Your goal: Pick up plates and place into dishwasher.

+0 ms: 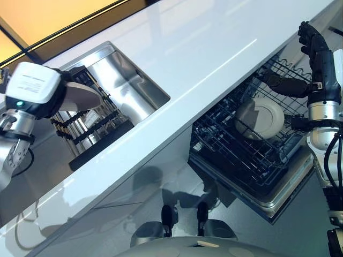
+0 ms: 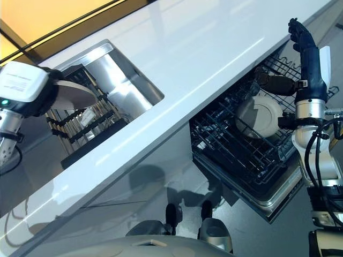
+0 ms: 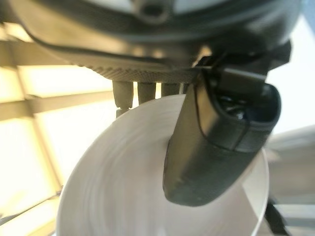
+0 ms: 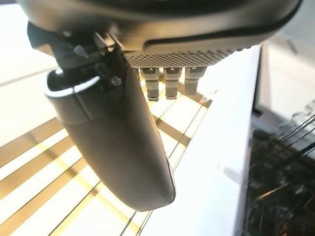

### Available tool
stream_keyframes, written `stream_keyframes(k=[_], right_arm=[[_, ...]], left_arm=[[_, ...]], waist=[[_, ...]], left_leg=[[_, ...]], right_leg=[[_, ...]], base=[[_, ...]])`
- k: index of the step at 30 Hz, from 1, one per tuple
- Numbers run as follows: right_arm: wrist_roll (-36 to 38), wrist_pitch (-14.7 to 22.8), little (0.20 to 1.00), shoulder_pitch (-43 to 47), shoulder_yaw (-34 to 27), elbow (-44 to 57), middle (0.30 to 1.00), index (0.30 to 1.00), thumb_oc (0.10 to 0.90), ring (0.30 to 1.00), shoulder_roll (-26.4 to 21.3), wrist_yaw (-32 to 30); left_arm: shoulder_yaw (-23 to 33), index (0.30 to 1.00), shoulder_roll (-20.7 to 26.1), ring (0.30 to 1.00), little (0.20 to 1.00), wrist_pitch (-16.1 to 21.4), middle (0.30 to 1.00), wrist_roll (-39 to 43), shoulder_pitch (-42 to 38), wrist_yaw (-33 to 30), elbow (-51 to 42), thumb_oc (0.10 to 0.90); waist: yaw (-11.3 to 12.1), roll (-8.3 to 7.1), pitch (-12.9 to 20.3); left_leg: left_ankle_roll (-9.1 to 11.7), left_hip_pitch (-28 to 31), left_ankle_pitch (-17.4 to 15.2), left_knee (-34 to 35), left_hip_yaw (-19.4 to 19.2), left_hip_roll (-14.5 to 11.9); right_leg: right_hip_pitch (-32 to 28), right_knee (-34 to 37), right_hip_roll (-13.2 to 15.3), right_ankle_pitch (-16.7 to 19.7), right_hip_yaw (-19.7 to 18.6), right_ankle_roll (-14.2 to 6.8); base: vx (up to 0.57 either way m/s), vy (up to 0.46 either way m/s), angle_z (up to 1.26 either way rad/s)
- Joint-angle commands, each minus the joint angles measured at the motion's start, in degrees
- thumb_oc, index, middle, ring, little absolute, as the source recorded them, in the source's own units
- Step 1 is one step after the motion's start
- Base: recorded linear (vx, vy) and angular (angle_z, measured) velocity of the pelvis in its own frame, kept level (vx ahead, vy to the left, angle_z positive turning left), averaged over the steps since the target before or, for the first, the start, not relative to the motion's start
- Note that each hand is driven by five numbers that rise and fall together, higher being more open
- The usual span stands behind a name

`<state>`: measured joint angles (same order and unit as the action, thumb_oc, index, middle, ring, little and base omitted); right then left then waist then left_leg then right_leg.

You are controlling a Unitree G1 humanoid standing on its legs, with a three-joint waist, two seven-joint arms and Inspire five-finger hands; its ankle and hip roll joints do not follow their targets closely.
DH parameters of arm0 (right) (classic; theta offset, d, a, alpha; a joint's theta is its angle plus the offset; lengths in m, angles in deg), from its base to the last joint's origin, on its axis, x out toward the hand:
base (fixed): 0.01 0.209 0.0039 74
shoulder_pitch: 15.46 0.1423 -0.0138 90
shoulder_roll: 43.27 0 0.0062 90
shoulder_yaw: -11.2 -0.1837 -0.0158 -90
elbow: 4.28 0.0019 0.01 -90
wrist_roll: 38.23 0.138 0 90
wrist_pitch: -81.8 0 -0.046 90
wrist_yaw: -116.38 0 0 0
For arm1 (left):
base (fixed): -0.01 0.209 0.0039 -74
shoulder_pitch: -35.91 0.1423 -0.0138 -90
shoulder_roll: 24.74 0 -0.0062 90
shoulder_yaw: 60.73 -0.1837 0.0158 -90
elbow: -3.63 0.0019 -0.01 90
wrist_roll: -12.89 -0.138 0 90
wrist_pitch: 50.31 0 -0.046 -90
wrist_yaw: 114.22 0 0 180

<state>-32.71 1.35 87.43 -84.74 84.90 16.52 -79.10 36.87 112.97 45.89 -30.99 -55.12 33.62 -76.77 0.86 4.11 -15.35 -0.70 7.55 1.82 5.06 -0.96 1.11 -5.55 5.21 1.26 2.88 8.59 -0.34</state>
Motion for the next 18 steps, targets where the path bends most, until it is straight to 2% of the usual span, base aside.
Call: stream_keyframes(k=[1, 6, 10, 14, 18], right_arm=[[-0.09, 8.11, 0.900, 1.38, -2.05, 8.31, 0.900, 0.900, 0.800, 0.900, -1.62, 0.72], [-0.21, 8.11, 0.900, 2.26, -0.23, 11.86, 0.900, 0.900, 0.800, 0.900, -0.72, 4.30], [1.04, 7.97, 0.900, 2.98, 1.32, 13.76, 0.900, 0.900, 0.800, 0.900, -0.11, 7.76], [0.87, 7.37, 0.900, 3.71, 2.93, 14.94, 0.900, 0.900, 0.800, 0.900, 0.61, 9.10], [2.92, 6.78, 0.900, 4.24, 3.80, 16.40, 0.900, 0.900, 0.800, 0.900, 0.97, 11.83]], left_arm=[[11.71, 0.300, 4.75, 0.300, 0.200, -3.86, 0.300, 5.21, -2.72, -13.39, -2.98, 0.100], [12.42, 0.300, 1.81, 0.300, 0.200, -0.53, 0.300, 6.17, -4.43, -18.93, -6.35, 0.100], [12.06, 0.300, -0.03, 0.300, 0.200, 1.75, 0.300, 5.87, -6.55, -22.52, -9.86, 0.100], [10.89, 0.300, -2.10, 0.300, 0.200, 2.16, 0.300, 4.58, -7.81, -22.36, -12.78, 0.100], [8.62, 0.300, -1.86, 0.300, 0.200, 3.73, 0.300, 7.07, -10.16, -21.10, -14.46, 0.100]], waist=[[-0.13, -2.10, 10.67], [0.04, -2.13, 11.58], [0.14, -2.33, 11.99], [0.26, -2.58, 12.26], [-0.26, -2.57, 12.54]], left_leg=[[0.40, -1.72, -6.46, -3.77, -0.67, 2.99], [0.94, -0.74, -5.11, -0.73, 0.22, 2.65], [1.00, -0.78, -5.79, -1.69, 0.54, 2.80], [0.62, -0.98, -6.31, -2.58, 0.70, 2.96], [0.58, -0.42, -5.90, -1.51, 0.71, 2.84]], right_leg=[[-0.74, -6.04, -3.43, -9.98, 1.67, -1.70], [-0.86, -6.53, -3.37, -10.55, 2.40, -1.82], [-0.61, -7.02, -2.92, -10.85, 2.69, -1.80], [-0.54, -7.43, -2.77, -10.92, 2.63, -1.71], [-0.48, -7.49, -2.97, -10.79, 2.35, -1.87]], base=[[0.02, 0.006, 0.09], [0.02, 0.004, 0.17], [0.00, 0.004, 0.13], [0.00, 0.000, 0.02], [0.01, -0.003, -0.02]])
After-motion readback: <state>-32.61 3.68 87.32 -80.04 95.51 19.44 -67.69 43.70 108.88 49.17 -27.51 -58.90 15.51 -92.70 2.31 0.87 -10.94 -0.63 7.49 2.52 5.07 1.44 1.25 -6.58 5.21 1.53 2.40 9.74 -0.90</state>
